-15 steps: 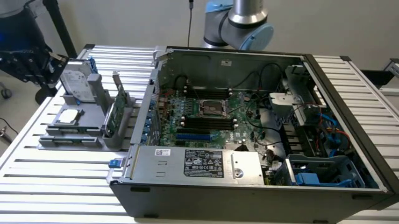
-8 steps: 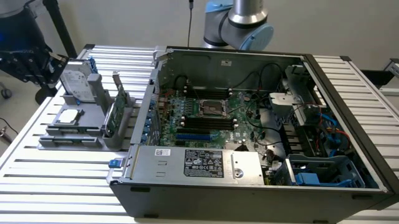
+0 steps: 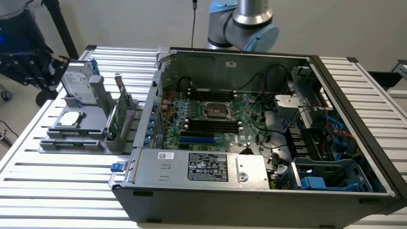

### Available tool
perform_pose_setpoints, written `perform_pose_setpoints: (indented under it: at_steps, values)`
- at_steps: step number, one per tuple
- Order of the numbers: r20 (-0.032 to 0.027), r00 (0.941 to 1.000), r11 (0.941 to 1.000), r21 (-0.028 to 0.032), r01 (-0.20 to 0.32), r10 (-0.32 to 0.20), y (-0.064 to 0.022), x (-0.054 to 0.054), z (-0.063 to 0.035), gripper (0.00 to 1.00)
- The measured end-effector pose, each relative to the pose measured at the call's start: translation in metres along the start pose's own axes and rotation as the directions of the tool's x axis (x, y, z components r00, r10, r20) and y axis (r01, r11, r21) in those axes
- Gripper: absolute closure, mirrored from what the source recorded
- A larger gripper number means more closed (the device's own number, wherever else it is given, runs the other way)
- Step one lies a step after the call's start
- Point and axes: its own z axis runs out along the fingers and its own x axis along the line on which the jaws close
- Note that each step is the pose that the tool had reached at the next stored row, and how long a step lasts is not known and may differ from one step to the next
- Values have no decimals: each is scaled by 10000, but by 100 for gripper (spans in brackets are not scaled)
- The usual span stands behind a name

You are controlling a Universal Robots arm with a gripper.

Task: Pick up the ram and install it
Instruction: 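Pick up the ram and move it above insertion slot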

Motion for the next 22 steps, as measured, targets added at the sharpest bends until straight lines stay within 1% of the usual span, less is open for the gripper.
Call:
perform_pose_setpoints:
  at_steps: [3, 5, 8, 11, 15, 19, 22]
  values:
    - [-11, 9986, 9986, 11, 538, -538, 0, 0, 17, 89]
    - [-20, 9959, 9959, 19, 902, -902, 0, 0, 28, 89]
    - [-33, 9895, 9895, 30, 1448, -1448, 0, 0, 45, 89]
    - [-47, 9802, 9802, 40, 1979, -1978, -1, -1, 60, 89]
    - [-65, 9633, 9633, 52, 2684, -2683, -1, -1, 76, 89]
    - [-86, 9409, 9409, 63, 3385, -3384, -1, -1, 88, 89]
    - [-101, 9214, 9213, 69, 3887, -3886, -2, -1, 97, 89]
